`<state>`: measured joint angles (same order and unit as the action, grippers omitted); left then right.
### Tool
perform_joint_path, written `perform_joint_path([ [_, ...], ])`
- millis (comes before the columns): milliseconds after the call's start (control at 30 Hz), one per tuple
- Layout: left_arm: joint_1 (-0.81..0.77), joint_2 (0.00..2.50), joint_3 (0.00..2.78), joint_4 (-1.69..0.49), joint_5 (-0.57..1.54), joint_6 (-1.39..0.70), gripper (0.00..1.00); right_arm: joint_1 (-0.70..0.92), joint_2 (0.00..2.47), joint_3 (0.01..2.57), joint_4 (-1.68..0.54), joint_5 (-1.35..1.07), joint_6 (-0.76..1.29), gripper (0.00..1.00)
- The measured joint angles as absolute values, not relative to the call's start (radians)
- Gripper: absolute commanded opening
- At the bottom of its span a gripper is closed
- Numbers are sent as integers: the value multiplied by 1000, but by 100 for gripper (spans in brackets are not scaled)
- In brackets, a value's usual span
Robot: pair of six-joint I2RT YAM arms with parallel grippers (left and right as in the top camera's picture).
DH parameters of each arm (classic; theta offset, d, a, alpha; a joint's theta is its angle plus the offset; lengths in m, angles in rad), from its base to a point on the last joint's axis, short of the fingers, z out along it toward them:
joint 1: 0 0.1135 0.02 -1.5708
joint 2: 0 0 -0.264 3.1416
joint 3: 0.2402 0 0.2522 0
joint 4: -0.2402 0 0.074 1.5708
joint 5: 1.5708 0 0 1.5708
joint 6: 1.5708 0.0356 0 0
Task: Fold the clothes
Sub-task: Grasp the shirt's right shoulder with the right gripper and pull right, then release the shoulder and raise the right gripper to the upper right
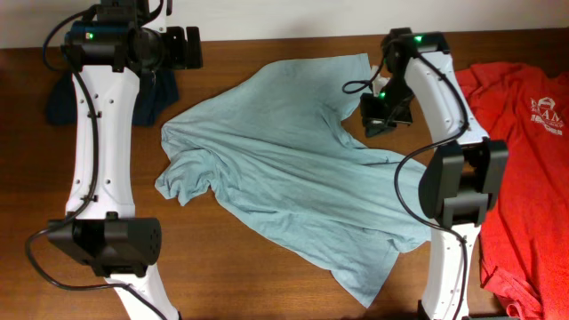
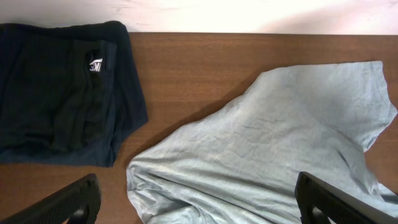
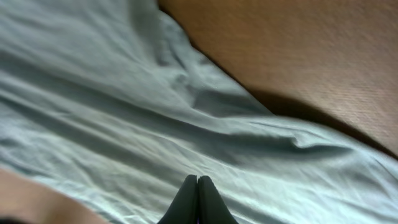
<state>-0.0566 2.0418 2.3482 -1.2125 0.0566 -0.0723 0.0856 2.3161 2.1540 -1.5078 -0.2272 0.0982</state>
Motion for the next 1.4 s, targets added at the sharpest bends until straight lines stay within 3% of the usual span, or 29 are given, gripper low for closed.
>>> perform_joint_path([
  [233, -57, 2042, 2348, -1213, 56, -72, 99, 96, 2316, 2102, -1553, -103, 162, 4],
  [800, -57, 2042, 2348, -1213, 57, -72, 99, 61, 2304, 1789, -1220, -64, 184, 4],
  [1400, -57, 2042, 2348, -1213, 57, -72, 99, -126, 2278, 1759, -955, -75, 182, 4],
])
